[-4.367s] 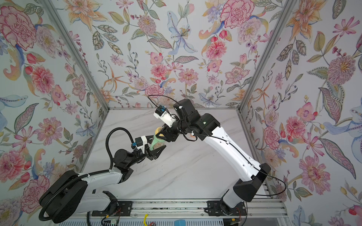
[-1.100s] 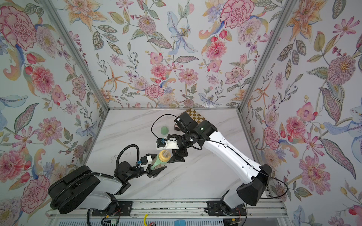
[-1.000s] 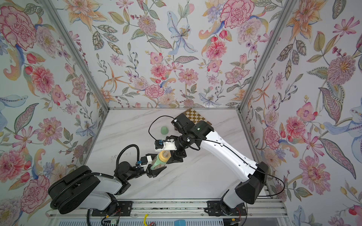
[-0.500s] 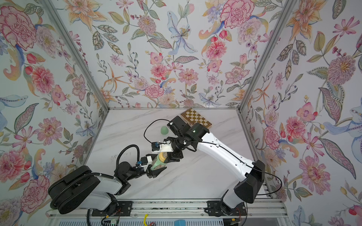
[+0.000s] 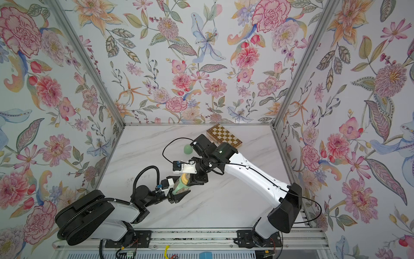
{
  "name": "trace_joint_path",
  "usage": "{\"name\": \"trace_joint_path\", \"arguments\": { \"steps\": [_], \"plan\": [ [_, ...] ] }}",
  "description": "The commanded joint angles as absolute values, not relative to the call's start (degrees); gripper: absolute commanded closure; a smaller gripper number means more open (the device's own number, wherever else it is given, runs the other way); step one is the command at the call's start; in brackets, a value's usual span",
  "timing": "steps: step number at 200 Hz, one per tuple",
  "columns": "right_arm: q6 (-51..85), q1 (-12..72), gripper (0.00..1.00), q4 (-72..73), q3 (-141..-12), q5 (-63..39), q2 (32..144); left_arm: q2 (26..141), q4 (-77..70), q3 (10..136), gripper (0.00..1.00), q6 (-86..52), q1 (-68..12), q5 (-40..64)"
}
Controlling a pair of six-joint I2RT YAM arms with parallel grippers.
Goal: Assemble the baby bottles
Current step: Screw the nipple onto the baby bottle.
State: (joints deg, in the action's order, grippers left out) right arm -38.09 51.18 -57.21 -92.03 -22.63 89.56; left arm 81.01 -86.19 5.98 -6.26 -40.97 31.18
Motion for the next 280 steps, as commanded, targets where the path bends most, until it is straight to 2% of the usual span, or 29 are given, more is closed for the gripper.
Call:
{"name": "trace_joint_path", "arguments": {
  "steps": [1,9,13,16,24,30,34,49,93,116,134,151,167,207,239,280],
  "plan": [
    [-5.77,52.08,0.52,-56.12,-98.06,-13.83,93.84,78.02,-98.02,7.31,1.00,-0.07,-41.30,13.13],
    [13.88,49.83,0.62,-57.89,-101.17,-13.28,96.85,77.41,-95.62,8.08,1.00,3.04,-41.32,9.53],
    [20.86,48.80,0.64,-59.14,-101.99,-16.25,97.71,77.26,-94.39,8.56,1.00,4.44,-41.33,8.62],
    [23.94,48.51,0.60,-59.30,-102.34,-19.05,98.03,77.26,-93.74,8.77,1.00,5.34,-41.33,8.32],
    [30.78,49.13,0.41,-56.87,-102.22,-21.05,96.99,77.87,-93.50,9.42,1.00,6.78,-41.26,8.15],
    [35.08,49.72,0.36,-55.07,-102.42,-18.58,95.81,78.63,-94.40,9.73,1.00,7.02,-41.22,8.72],
    [36.95,49.75,0.35,-53.74,-102.66,-18.12,94.87,79.14,-95.03,9.74,1.00,7.03,-41.19,9.21],
    [41.72,46.99,0.20,-52.68,-105.38,-21.20,93.27,80.77,-97.34,9.48,1.00,6.33,-40.98,10.49],
    [42.18,40.76,0.07,-51.64,-102.31,-24.05,83.74,82.18,-101.60,6.79,1.00,2.90,-40.69,13.29],
    [32.08,35.13,0.04,-51.93,-102.40,-28.64,81.84,81.52,-102.71,6.33,1.00,0.99,-40.48,16.11],
    [3.49,35.82,0.07,-55.88,-103.36,-30.25,82.26,79.73,-102.25,6.13,1.00,-1.41,-40.43,22.14],
    [-30.10,40.82,0.06,-55.86,-93.65,-27.35,77.24,78.13,-101.52,6.06,1.00,-4.65,-40.43,28.48],
    [-46.69,41.66,0.00,-51.83,-84.62,-29.75,72.87,76.81,-98.97,6.50,1.00,-7.17,-40.47,33.92],
    [-56.13,44.16,0.03,-57.68,-89.90,-31.21,79.63,76.11,-97.01,6.04,1.00,-8.56,-40.51,38.27],
    [-57.00,47.29,0.05,-58.63,-90.97,-32.21,82.70,76.64,-97.10,6.55,1.00,-9.32,-40.61,39.00],
    [-57.49,48.77,0.15,-59.70,-92.66,-31.53,85.38,77.25,-97.29,7.03,1.00,-9.80,-40.66,39.54]
  ]
}}
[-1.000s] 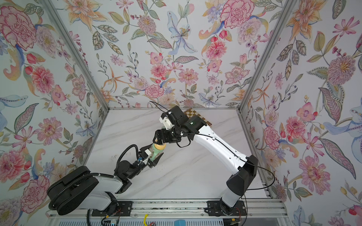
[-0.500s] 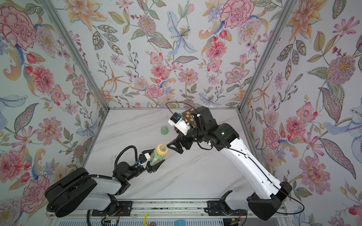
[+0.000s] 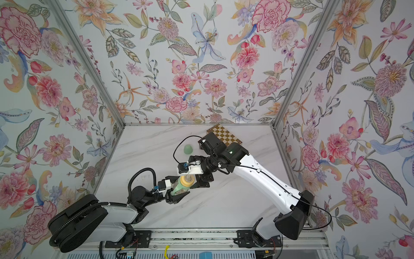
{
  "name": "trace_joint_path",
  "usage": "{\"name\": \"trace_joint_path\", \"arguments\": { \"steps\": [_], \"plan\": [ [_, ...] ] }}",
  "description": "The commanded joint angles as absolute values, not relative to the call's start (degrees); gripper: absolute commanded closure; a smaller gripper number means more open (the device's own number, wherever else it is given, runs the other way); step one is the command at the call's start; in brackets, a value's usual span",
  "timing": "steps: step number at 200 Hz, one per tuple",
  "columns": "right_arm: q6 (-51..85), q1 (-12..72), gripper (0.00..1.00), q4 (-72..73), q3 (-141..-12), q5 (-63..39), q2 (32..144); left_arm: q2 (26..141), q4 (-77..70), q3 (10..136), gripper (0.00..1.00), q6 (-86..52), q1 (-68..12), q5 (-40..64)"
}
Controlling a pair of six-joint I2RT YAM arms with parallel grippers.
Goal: Assemble the baby bottles
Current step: Screw the nipple onto the baby bottle.
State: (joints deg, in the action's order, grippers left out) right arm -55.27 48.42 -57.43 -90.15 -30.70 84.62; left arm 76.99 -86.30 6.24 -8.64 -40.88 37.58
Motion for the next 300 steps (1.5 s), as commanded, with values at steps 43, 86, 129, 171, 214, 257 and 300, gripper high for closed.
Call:
{"name": "trace_joint_path", "arguments": {
  "steps": [43,86,129,171,214,257,300],
  "plan": [
    [-57.40,49.81,0.31,-61.52,-93.56,-29.65,86.77,77.17,-96.43,7.38,1.00,-9.59,-40.61,39.65],
    [-56.47,51.72,0.36,-61.44,-93.08,-27.89,87.45,77.17,-94.59,8.28,1.00,-9.33,-40.61,39.75],
    [-51.58,52.31,0.49,-61.35,-93.88,-26.92,88.65,76.43,-92.21,9.49,1.00,-7.82,-40.60,36.93],
    [10.39,48.00,0.66,-64.50,-114.49,-18.57,102.29,74.91,-84.25,15.28,1.00,17.87,-46.92,-9.74],
    [36.20,41.81,0.27,-64.73,-122.34,-24.93,101.83,81.98,-93.09,17.40,1.00,25.49,-46.94,-14.06],
    [33.62,37.42,0.09,-61.82,-119.80,-26.48,93.23,75.63,-86.04,14.37,1.00,13.46,-43.14,3.22],
    [-1.90,35.41,0.08,-61.97,-112.60,-31.62,85.77,70.93,-85.59,12.37,1.00,-4.85,-39.50,30.55]
  ]
}}
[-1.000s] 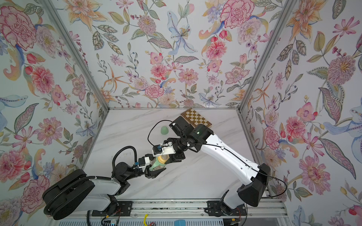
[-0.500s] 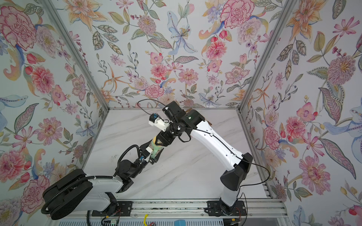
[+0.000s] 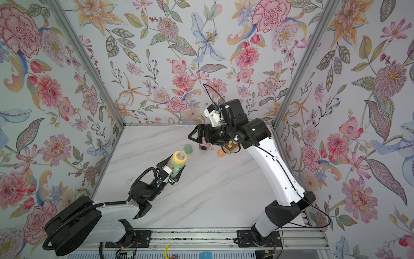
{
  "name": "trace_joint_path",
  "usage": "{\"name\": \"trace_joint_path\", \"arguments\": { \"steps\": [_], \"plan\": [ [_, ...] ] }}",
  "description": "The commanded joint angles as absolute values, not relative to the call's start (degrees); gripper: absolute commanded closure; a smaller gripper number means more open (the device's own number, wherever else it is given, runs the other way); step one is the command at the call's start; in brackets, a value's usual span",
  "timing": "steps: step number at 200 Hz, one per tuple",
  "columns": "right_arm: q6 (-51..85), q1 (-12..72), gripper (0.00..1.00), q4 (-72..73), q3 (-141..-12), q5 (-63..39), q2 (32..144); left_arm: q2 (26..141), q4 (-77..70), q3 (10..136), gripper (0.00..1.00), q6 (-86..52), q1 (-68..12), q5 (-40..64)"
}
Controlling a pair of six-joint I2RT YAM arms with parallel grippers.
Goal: Assemble the baby bottles
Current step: Screw the nipple onto the baby bottle.
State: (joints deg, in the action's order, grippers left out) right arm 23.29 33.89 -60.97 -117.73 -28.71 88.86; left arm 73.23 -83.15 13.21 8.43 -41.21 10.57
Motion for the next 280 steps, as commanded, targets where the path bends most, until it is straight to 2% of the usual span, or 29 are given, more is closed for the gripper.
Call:
{"name": "trace_joint_path", "arguments": {
  "steps": [1,17,27,31,54,72,104,172,235,251,280],
  "plan": [
    [-3.63,35.54,0.09,-61.97,-111.85,-31.54,85.29,70.93,-85.60,12.38,1.00,-5.24,-39.44,31.23],
    [-30.08,39.00,0.08,-57.93,-97.07,-28.88,76.20,72.07,-85.58,13.18,1.00,-10.25,-39.11,38.98],
    [-42.32,41.21,0.01,-55.34,-89.20,-27.90,71.03,73.27,-86.80,13.02,1.00,-12.41,-39.16,40.97],
    [-45.99,41.61,0.01,-55.29,-87.20,-28.14,69.67,73.85,-87.62,12.95,1.00,-12.86,-39.11,41.66],
    [-51.43,42.06,0.01,-59.54,-88.82,-27.64,72.29,76.28,-86.69,14.00,1.00,-13.35,-39.23,44.55],
    [-55.09,45.63,0.02,-61.52,-89.61,-26.16,74.81,77.59,-86.44,14.82,1.00,-13.29,-39.29,45.41],
    [-56.22,49.05,0.04,-61.45,-91.42,-25.92,78.21,77.78,-84.22,15.42,1.00,-12.10,-39.36,45.69],
    [-56.27,50.13,0.16,-63.04,-95.25,-26.89,83.10,78.35,-83.06,15.45,1.00,-11.69,-39.46,46.12],
    [-55.33,50.44,0.35,-63.19,-95.06,-25.66,84.72,79.45,-82.88,16.60,1.00,-11.69,-39.42,46.30],
    [-54.78,50.45,0.45,-63.10,-95.05,-25.26,85.17,79.70,-82.59,16.87,1.00,-11.37,-39.46,46.19],
    [-48.19,50.62,0.52,-62.45,-95.58,-25.36,85.52,79.34,-81.87,17.45,1.00,-8.52,-38.92,40.43]
  ]
}}
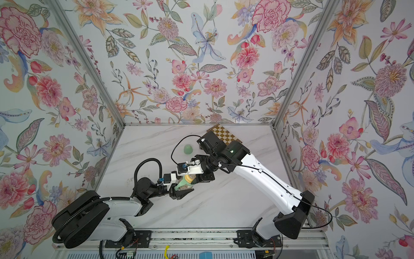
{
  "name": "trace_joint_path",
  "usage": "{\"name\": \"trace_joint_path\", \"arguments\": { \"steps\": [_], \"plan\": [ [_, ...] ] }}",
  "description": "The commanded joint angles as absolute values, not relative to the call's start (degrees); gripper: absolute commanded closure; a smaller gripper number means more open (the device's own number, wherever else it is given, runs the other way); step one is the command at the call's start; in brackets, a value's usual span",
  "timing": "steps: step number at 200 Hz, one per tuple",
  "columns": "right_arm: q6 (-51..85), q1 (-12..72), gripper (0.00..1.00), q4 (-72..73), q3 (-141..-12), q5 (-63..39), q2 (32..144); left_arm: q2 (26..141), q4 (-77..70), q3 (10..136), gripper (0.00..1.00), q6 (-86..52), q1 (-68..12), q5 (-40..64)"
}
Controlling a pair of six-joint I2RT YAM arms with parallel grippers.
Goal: Assemble the baby bottles
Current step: Screw the nipple onto the baby bottle.
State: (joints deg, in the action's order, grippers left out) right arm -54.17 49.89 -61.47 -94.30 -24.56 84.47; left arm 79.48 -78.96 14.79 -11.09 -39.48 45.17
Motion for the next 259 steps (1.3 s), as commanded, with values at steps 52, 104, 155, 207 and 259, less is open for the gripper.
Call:
{"name": "trace_joint_path", "arguments": {
  "steps": [52,104,155,207,259],
  "plan": [
    [30.72,42.84,0.48,-62.29,-115.64,-18.30,99.94,91.19,-95.87,24.37,1.00,18.87,-44.32,-9.92],
    [39.54,33.40,0.11,-56.53,-113.34,-22.62,87.25,90.09,-91.20,23.99,1.00,13.77,-40.90,-0.72],
    [1.79,28.70,0.01,-60.60,-111.42,-33.71,83.12,79.46,-87.73,18.81,1.00,-7.58,-37.10,33.29],
    [-52.06,38.47,0.01,-62.46,-90.52,-29.75,71.12,82.37,-93.39,15.62,1.00,-18.86,-37.26,48.90],
    [-56.94,46.01,0.03,-64.86,-92.51,-25.23,77.11,81.93,-85.65,17.58,1.00,-14.82,-39.19,48.94]
  ]
}}
